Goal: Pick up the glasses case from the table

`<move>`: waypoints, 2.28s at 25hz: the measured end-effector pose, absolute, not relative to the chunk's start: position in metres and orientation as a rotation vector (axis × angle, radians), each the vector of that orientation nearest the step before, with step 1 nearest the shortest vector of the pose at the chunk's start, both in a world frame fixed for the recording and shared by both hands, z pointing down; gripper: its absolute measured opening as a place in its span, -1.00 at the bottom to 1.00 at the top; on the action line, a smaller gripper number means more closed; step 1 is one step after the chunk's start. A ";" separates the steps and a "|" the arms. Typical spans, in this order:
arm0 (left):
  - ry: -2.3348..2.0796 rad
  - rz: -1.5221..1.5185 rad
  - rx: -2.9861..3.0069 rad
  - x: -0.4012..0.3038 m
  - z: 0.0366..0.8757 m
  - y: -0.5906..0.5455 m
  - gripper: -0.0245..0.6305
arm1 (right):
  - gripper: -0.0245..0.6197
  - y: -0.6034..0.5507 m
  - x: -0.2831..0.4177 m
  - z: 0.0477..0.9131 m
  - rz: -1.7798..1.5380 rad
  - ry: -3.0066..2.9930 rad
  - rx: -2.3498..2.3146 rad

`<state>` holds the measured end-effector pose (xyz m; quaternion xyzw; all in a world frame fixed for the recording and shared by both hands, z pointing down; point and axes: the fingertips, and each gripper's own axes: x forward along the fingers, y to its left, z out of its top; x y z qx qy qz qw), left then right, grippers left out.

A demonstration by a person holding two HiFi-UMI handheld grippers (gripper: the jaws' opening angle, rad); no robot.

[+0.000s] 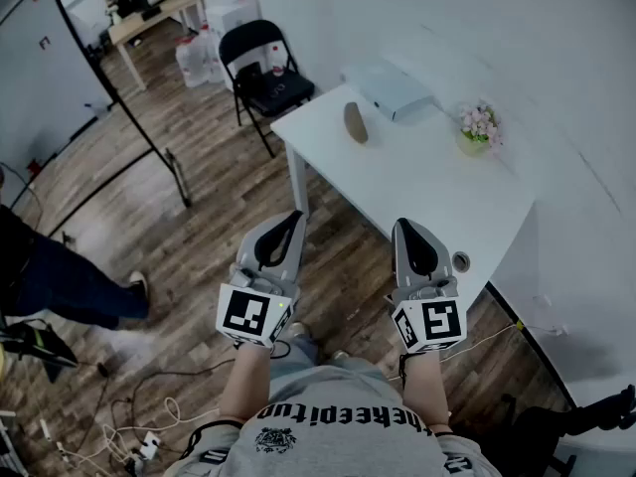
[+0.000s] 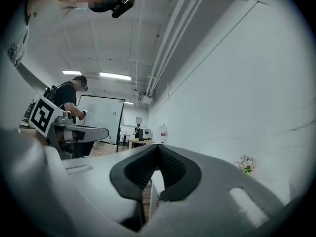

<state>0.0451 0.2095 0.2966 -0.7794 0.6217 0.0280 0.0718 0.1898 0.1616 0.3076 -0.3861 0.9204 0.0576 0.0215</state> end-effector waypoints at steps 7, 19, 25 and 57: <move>1.836 0.095 -2.366 0.034 0.293 0.201 -0.87 | -0.91 0.156 0.178 0.308 0.166 2.841 -1.222; 1.781 0.107 -2.414 0.000 0.296 0.169 -0.87 | -0.91 0.130 0.151 0.311 0.157 2.781 -1.332; 1.766 0.114 -2.432 -0.029 0.300 0.151 -0.87 | -0.91 0.115 0.130 0.314 0.141 2.757 -1.384; 1.787 0.140 -2.432 -0.088 0.304 0.028 -0.87 | -0.91 -0.010 0.078 0.314 0.183 2.765 -1.398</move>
